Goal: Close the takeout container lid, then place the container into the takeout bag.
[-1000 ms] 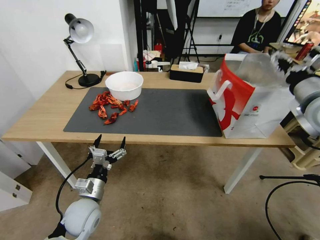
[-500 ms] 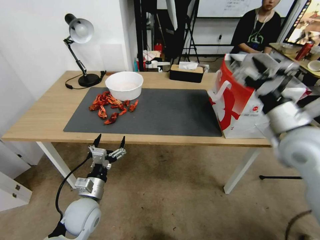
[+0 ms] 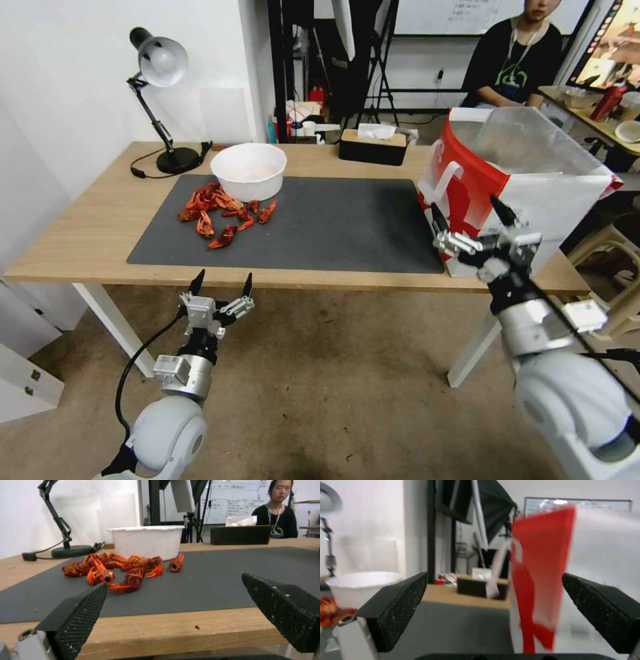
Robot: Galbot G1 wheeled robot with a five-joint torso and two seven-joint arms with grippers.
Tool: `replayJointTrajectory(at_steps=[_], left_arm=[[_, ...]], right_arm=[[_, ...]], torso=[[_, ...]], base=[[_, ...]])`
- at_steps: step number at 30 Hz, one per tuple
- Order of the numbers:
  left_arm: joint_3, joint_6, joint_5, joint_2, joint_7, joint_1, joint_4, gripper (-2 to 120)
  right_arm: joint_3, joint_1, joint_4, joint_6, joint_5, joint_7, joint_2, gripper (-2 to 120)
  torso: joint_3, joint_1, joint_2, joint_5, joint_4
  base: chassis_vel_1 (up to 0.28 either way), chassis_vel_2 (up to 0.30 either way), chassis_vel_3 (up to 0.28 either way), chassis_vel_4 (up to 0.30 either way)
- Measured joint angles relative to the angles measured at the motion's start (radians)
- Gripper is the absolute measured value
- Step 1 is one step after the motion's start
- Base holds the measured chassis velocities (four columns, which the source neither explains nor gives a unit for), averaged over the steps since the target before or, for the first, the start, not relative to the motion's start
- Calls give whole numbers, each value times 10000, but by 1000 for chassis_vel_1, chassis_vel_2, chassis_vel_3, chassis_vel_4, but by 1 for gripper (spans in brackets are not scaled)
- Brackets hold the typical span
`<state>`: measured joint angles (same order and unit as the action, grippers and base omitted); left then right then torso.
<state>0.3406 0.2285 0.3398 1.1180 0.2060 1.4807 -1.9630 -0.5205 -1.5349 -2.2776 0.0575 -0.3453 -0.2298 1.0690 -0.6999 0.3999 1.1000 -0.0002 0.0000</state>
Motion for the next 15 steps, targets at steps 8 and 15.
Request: replayJointTrajectory(at_steps=[8, 15], left_arm=[[-49, -24, 27, 15, 52, -46, 53, 100], [-65, -25, 32, 12, 81, -23, 94, 100]], right_arm=[[919, -959, 1095, 1160, 1270, -653, 870, 100], [1392, -1177, 1743, 1569, 1789, -872, 1209, 100]], torso=[[0, 0, 0, 1, 0], [0, 0, 0, 2, 0]], base=[[0, 0, 0, 0], [0, 0, 0, 0]])
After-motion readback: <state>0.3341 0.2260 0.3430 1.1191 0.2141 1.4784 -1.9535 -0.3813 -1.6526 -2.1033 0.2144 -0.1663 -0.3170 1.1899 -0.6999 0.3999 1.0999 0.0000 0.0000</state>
